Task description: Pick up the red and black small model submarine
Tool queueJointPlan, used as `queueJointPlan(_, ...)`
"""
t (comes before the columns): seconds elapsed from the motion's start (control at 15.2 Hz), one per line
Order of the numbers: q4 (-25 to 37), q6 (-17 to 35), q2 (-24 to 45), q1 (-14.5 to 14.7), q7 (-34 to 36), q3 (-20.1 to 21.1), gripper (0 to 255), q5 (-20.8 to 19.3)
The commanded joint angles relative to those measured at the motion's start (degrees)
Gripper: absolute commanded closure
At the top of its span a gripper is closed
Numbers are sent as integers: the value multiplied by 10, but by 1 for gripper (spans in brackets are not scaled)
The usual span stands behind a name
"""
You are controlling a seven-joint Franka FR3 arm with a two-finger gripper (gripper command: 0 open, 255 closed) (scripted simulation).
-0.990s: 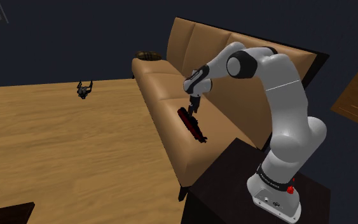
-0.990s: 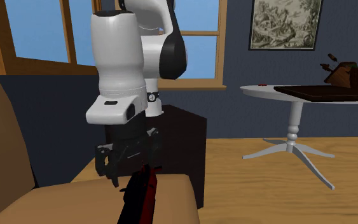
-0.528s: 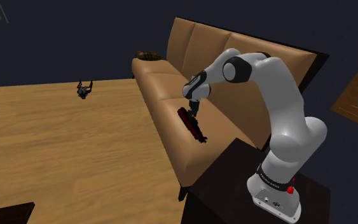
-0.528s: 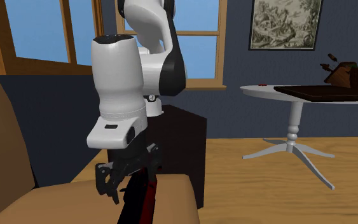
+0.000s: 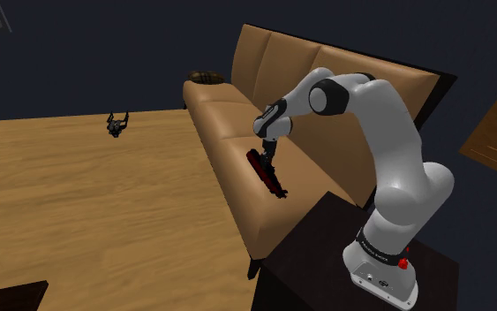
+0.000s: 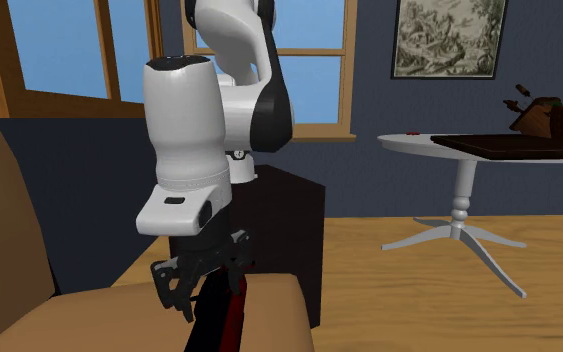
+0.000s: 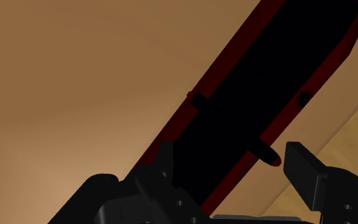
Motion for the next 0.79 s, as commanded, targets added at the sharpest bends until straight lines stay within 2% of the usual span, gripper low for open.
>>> queueJointPlan(0.0, 0, 1, 1, 0, 0, 0, 255, 0)
queueJointPlan(0.73, -19, -36, -55, 7, 6, -9, 255, -9)
